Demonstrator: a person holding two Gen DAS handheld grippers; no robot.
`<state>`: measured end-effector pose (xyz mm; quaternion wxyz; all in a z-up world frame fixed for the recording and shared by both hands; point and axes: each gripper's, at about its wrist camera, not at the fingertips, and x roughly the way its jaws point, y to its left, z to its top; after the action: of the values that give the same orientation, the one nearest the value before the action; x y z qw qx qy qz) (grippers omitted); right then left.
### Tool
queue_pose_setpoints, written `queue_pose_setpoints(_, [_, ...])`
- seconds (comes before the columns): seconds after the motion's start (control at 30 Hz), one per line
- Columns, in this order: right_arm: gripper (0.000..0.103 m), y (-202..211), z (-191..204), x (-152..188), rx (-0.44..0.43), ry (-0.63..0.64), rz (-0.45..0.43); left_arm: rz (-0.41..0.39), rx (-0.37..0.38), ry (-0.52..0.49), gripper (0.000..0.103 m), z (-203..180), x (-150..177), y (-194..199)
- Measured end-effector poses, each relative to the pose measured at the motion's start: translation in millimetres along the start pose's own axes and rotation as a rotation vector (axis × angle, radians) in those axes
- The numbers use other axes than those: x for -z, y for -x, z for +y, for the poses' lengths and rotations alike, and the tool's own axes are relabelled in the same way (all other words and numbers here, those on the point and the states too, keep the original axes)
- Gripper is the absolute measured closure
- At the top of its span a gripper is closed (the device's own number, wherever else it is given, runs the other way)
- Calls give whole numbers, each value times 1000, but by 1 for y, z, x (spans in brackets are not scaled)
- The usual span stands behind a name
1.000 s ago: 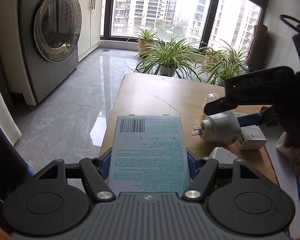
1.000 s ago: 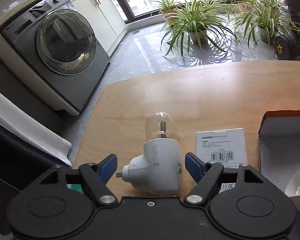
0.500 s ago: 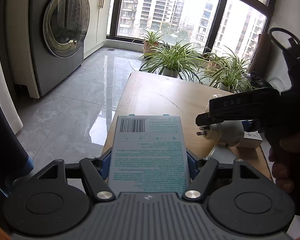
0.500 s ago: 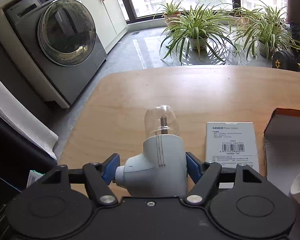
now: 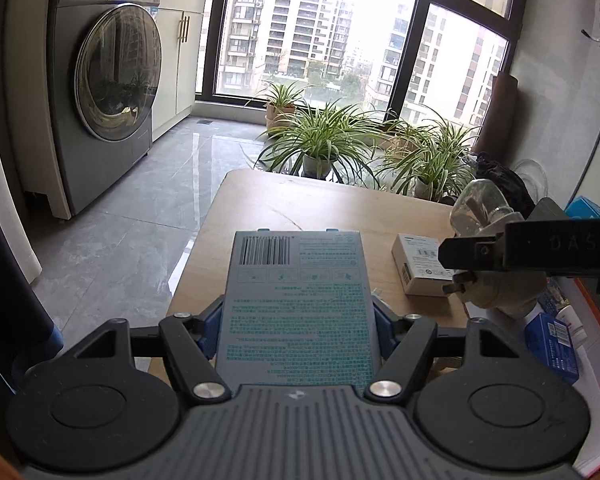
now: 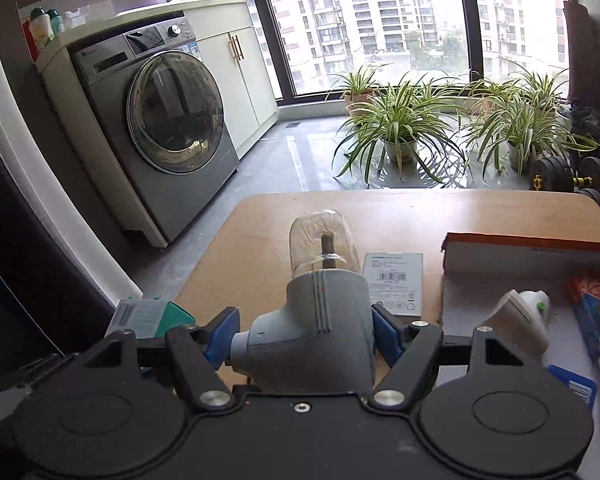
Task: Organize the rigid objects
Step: 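Carry teal box in left gripper and heater in right gripper to the tray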
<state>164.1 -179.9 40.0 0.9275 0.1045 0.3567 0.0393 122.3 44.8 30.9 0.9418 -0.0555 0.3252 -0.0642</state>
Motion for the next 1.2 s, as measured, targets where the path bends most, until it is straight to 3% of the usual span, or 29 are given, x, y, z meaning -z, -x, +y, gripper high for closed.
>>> queue_pose_setpoints(0.67, [19, 127, -67, 92, 119, -77, -91, 17, 105, -61, 31, -79, 42, 40])
queue_pose_setpoints(1.2, [19, 173, -142, 125, 254, -173, -151, 49, 217, -141, 31, -155, 59, 26])
